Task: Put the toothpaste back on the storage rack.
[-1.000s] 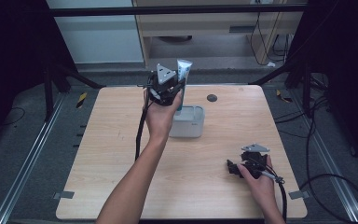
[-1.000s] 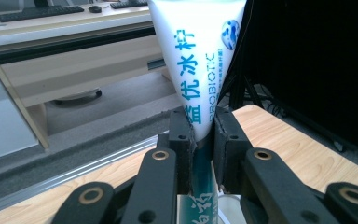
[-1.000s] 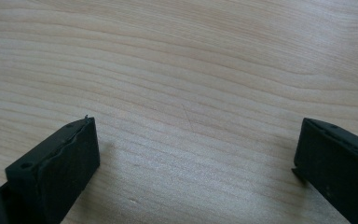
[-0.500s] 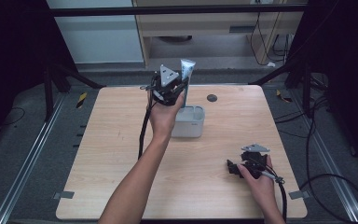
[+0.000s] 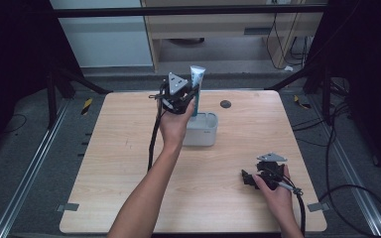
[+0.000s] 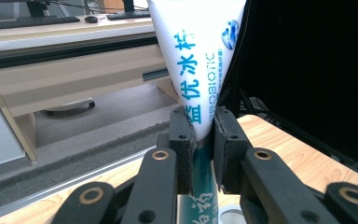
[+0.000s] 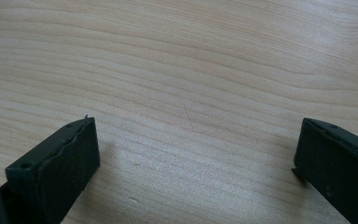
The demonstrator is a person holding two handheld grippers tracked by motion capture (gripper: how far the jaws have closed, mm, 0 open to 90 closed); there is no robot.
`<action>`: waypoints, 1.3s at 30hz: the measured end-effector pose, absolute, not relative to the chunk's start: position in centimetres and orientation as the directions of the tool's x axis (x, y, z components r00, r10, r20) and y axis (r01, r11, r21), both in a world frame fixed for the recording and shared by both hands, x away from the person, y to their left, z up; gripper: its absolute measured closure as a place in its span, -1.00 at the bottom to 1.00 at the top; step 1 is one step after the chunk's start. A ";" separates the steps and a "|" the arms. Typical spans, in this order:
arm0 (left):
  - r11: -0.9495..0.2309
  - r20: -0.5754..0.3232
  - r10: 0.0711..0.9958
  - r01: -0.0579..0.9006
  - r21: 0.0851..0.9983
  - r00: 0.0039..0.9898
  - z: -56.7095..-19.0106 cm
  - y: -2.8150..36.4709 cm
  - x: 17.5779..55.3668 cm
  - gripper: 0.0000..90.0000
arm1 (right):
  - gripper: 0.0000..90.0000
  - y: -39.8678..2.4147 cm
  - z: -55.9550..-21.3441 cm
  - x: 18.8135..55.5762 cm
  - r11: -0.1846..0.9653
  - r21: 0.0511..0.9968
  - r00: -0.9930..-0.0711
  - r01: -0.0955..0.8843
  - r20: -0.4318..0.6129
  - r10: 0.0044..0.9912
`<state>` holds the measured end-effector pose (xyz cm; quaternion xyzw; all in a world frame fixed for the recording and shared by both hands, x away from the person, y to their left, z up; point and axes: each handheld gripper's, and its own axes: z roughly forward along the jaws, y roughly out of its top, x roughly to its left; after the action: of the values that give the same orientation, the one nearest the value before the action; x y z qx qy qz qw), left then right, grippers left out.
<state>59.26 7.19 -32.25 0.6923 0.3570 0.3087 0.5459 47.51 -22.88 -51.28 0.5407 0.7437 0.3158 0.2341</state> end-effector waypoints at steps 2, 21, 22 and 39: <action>-0.142 0.037 0.833 0.148 0.979 0.551 -32.4 7.3 59.3 0.75 | -0.99 -22.9 -51.3 47.5 0.216 0.723 -0.306 0.657 -0.006 0.952; -0.123 0.018 0.829 0.151 0.981 0.559 -34.2 7.5 59.4 0.75 | -0.99 -22.9 -51.3 47.5 0.215 0.723 -0.305 0.657 -0.006 0.952; -0.122 0.017 0.829 0.151 0.981 0.560 -34.3 7.4 59.3 0.75 | -0.99 -22.9 -51.3 47.5 0.215 0.723 -0.305 0.657 -0.006 0.952; -0.139 0.014 0.829 0.182 0.973 0.559 -36.6 7.6 59.6 0.75 | -0.99 -22.9 -51.3 47.5 0.215 0.724 -0.306 0.656 -0.005 0.952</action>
<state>59.61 7.62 -36.58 0.6939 0.3643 0.2967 0.5456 47.51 -22.87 -51.28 0.5406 0.7434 0.3168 0.2338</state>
